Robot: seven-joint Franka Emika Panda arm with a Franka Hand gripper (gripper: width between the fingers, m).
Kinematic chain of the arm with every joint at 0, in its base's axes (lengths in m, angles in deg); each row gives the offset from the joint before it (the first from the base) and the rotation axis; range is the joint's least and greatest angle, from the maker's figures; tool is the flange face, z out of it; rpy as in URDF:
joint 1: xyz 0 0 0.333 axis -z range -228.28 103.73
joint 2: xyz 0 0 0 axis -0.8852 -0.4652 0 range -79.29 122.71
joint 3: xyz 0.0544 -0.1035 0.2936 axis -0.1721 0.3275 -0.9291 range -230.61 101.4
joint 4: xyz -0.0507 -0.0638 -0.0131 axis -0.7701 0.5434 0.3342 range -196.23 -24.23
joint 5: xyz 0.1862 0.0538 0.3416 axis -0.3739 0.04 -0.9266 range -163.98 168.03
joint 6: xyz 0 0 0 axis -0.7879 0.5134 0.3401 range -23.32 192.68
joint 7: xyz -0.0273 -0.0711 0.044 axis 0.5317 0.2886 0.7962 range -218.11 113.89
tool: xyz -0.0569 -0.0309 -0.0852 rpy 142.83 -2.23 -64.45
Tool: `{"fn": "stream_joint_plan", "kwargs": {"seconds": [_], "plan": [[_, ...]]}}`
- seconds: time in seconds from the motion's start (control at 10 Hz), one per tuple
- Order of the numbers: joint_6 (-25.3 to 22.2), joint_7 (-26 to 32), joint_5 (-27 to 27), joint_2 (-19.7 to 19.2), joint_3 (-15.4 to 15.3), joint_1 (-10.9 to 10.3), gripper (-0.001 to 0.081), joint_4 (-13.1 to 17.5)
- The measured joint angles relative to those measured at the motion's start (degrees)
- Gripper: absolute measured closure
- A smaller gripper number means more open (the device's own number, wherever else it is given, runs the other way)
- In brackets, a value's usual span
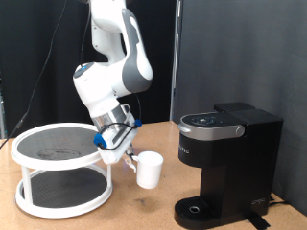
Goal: Make a cup of coffee with the keurig machine
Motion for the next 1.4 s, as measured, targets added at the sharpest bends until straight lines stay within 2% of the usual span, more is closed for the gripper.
{"fn": "stream_joint_plan", "kwargs": {"seconds": [0.3,0.8,1.4], "plan": [[2.1,2.09,-5.02,-3.8,-2.22,-1.28,0.0805,2.57],[5.54,4.62,-12.1,-7.77,-7.08,-3.37,0.0805,5.36],[9.67,8.16,-18.6,-11.34,-11.92,-4.12,0.0805,7.38]]}}
